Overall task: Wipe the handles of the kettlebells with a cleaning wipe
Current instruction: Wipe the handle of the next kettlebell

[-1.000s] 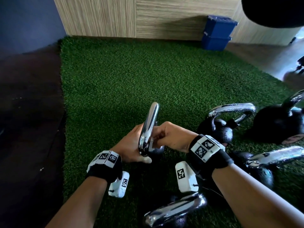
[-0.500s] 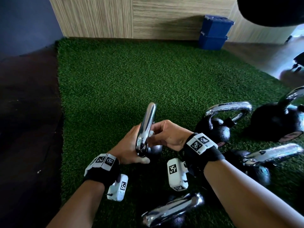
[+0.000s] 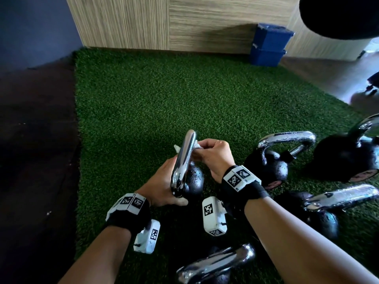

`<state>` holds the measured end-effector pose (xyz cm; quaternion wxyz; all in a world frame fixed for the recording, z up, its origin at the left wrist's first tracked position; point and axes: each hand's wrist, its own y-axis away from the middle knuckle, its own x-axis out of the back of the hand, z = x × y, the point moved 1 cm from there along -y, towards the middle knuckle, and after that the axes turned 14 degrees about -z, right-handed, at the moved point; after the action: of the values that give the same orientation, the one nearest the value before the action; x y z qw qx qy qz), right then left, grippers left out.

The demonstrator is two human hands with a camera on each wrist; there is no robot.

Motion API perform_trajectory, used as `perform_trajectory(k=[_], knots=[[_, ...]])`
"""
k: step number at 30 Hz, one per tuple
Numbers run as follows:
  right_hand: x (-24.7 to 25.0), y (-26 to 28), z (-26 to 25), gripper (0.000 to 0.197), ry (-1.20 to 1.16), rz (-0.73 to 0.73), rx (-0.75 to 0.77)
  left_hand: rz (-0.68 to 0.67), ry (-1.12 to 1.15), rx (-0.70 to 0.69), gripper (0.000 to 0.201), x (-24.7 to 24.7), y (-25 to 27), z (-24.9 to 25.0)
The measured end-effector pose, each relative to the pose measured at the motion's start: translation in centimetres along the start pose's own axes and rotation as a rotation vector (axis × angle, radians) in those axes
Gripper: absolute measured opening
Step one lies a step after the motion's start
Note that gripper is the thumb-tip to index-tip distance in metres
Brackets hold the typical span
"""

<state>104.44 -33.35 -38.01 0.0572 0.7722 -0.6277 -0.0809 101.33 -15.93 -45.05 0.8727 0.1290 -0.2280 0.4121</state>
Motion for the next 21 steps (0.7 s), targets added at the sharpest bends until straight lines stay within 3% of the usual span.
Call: perform_trajectory(k=[5,9,12,21], knots=[[0.2,-0.3,0.2,0.013,0.174,0.043,0.033,0.001,-0.001,-0.009,0.123,-0.2,0.1,-0.2],[0.2,-1.3,0.0,0.016,0.324,0.224,0.070,0.006,0.030,0.010,0.117,-0.1,0.2,-0.2],[0.0,-1.8,-0.2,0.013,0.439,0.273,0.090,0.012,0.051,0.015,0.118,-0.1,0.1,-0.1],[-0.6,-2.5,1.1,0.026,0.603,0.241,0.036,0.040,-0.057,-0.008,0.115,-0.1,0.2,-0.3]])
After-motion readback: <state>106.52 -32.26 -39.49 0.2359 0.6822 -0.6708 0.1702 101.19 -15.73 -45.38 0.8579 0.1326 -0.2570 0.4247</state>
